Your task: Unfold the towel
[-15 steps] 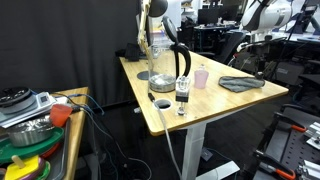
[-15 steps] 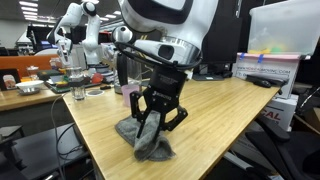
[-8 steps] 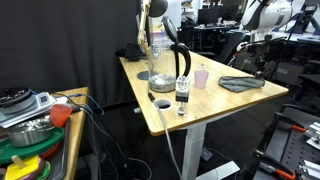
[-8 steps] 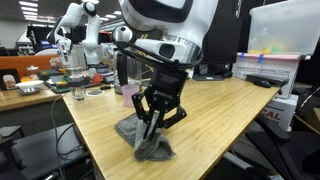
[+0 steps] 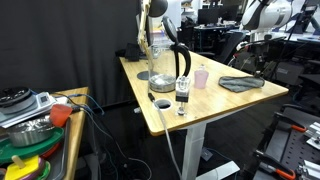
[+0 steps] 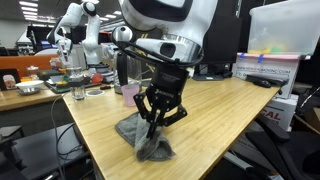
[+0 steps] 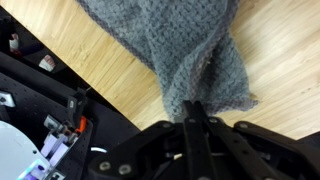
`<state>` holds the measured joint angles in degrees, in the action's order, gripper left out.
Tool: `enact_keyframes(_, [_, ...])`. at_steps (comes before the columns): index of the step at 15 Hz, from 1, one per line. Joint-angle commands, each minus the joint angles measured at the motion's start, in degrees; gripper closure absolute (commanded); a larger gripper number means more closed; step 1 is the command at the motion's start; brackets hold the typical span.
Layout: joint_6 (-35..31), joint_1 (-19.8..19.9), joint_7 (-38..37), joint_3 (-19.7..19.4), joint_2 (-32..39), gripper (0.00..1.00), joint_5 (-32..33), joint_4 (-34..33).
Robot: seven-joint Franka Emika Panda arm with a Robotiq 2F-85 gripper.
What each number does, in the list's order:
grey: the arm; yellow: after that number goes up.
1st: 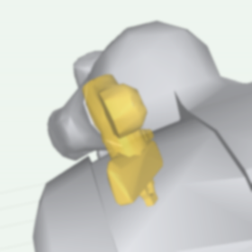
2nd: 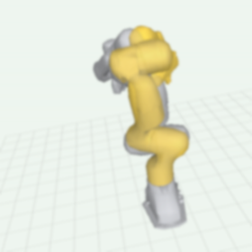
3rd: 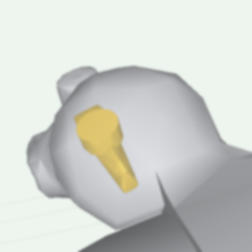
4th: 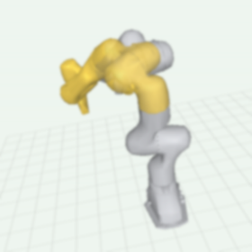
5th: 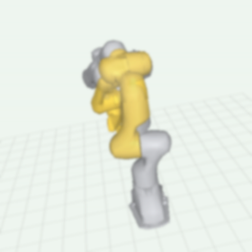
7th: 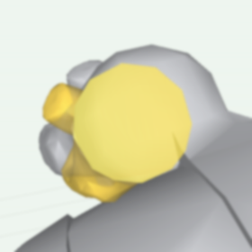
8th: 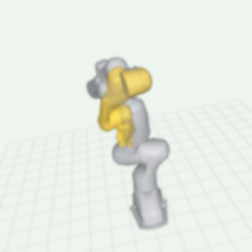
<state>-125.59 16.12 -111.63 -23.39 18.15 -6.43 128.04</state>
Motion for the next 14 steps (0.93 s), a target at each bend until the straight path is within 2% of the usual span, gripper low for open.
enact_keyframes(1, [-2.74,-0.26,-0.7,0.13,-2.66,1.0,0.29,1.45])
enact_keyframes(8, [-5.08,-1.32,-0.92,0.99,-7.08,1.0,1.95,0.96])
enact_keyframes(14, [-9.06,-3.76,-0.97,3.34,-3.38,1.0,6.6,-4.51])
